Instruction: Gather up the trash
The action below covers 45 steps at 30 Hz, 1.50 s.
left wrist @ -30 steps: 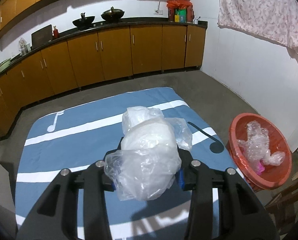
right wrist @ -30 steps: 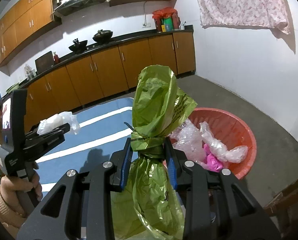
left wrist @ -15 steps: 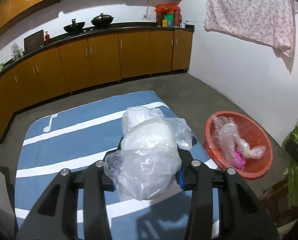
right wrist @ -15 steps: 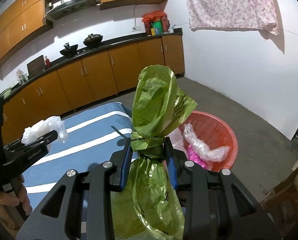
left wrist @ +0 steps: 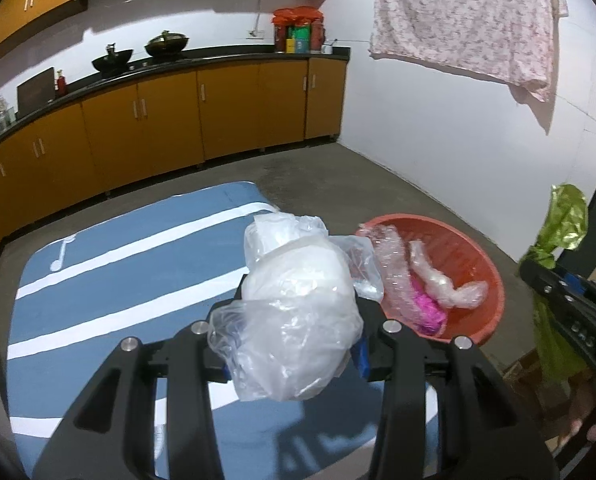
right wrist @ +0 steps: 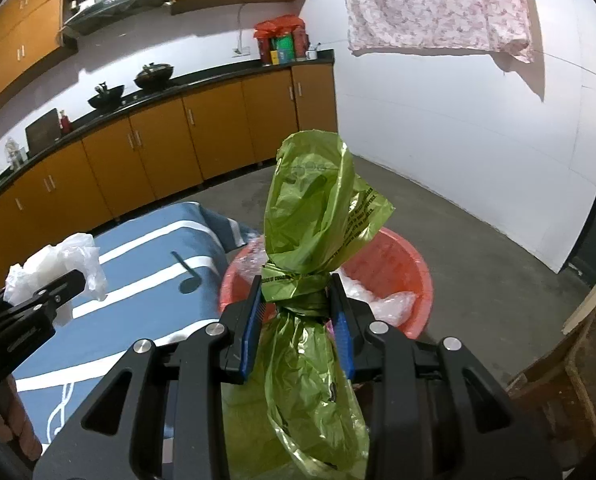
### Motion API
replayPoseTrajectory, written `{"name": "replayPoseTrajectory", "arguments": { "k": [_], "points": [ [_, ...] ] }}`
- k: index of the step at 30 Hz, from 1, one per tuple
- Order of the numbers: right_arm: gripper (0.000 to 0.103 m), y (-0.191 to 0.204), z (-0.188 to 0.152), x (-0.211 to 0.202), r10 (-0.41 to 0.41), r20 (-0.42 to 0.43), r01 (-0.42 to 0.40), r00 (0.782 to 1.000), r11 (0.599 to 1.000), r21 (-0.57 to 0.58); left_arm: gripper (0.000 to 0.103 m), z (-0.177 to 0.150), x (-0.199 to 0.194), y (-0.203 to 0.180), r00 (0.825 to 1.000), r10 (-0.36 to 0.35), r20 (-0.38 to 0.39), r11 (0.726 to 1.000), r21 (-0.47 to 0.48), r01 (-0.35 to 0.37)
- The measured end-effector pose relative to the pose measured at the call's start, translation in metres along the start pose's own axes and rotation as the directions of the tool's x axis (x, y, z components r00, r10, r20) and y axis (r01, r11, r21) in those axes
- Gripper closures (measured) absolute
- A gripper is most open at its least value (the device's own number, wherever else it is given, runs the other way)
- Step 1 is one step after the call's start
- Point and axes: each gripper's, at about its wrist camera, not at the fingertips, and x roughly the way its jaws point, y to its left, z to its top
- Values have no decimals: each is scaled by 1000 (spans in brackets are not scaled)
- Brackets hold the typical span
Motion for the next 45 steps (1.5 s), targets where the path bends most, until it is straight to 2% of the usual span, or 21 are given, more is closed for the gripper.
{"name": "replayPoseTrajectory", "arguments": {
  "k": [12, 16, 27, 32, 34, 36, 38, 43, 45],
  "points": [
    [70, -20, 9, 13, -30, 0, 30, 1000, 999, 23, 61, 3, 18, -42, 996, -89, -3, 996, 6, 89],
    [70, -33, 18, 27, -18, -10, 18, 1000, 998, 54, 60, 6, 31, -56, 992, -130, -6, 992, -1, 130],
    [70, -56, 41, 63, -1, 5, 1, 1000, 996, 84, 59, 12, 93, -90, 977, -207, -60, 978, -14, 206],
    [70, -63, 53, 83, 41, -8, -40, 999, 992, 117, 55, 12, 123, -102, 968, -231, -97, 973, -12, 231],
    [63, -65, 56, 87, 52, -4, -51, 999, 991, 126, 49, 10, 132, -104, 967, -231, -107, 973, -13, 231],
    [50, -67, 58, 89, 59, 0, -58, 998, 989, 134, 39, 9, 138, -102, 968, -226, -112, 974, -18, 225],
    [43, -70, 57, 88, 66, 8, -66, 998, 986, 154, 35, 7, 142, -97, 968, -222, -115, 975, -28, 221],
    [33, -72, 51, 77, 63, 17, -65, 998, 984, 166, 29, 4, 140, -89, 972, -204, -115, 979, -35, 201],
    [23, -69, 48, 67, 39, 37, -44, 999, 987, 154, 24, 3, 131, -84, 977, -188, -99, 982, -26, 186]
  ]
}}
